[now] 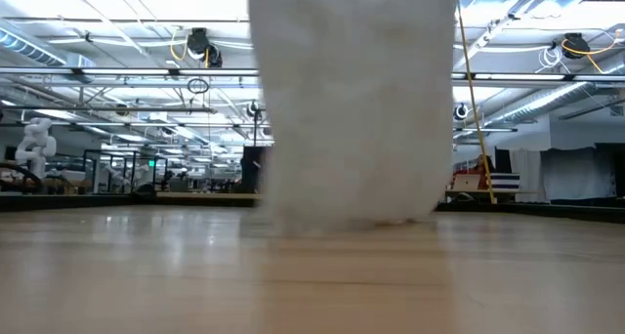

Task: Roll towel into tight, uniform cylinder
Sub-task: Roll the white towel

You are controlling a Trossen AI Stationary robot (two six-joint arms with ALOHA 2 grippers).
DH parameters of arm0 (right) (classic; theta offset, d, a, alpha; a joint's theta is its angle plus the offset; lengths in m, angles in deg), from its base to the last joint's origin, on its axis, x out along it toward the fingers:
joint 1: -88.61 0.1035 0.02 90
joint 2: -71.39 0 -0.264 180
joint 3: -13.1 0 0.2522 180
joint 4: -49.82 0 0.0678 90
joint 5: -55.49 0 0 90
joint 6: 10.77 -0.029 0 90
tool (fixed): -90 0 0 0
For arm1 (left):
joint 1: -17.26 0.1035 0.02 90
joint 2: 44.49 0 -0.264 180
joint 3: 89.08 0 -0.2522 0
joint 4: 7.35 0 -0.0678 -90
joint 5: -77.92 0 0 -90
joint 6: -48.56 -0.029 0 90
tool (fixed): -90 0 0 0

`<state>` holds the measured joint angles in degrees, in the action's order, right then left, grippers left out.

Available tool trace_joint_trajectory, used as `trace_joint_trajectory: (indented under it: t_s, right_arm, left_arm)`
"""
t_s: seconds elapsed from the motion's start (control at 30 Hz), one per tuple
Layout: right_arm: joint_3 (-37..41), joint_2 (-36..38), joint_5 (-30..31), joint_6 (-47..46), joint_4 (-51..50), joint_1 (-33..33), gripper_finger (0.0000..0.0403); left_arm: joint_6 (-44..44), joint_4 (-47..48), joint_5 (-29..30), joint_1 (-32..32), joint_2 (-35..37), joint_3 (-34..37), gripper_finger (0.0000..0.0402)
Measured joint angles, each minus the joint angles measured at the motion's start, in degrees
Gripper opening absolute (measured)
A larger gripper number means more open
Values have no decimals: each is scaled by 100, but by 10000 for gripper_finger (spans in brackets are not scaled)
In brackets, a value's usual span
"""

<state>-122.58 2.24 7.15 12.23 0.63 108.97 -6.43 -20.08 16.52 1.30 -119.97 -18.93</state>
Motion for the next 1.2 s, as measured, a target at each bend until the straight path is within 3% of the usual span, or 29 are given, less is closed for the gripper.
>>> trace_joint_trajectory:
  t_s: [0.17, 0.4, 0.8, 0.9, 1.1, 1.2]
  right_arm:
    - [-169, -103, -319, -101, -24, 0, 2]
    - [-167, -354, -572, -832, -1083, 2, 4]
    - [-167, -494, -603, -1023, -654, 664, 4]
    - [-167, -520, -566, -1137, -624, 790, 4]
    - [-101, -683, -552, -1389, -1023, 831, 4]
    - [-92, -823, -570, -1344, -1341, 826, 4]
  left_arm:
    - [895, 902, -888, -5, -2, -209, 0]
    - [1692, 2095, -975, -297, -13, -204, 0]
    - [1721, 2083, -1376, -1088, -13, -204, 0]
    - [1723, 2081, -1132, -1197, -13, -202, 0]
    - [1806, 2128, 457, -1272, -12, -202, 0]
    - [2092, 2381, 594, -1251, -9, -202, 0]
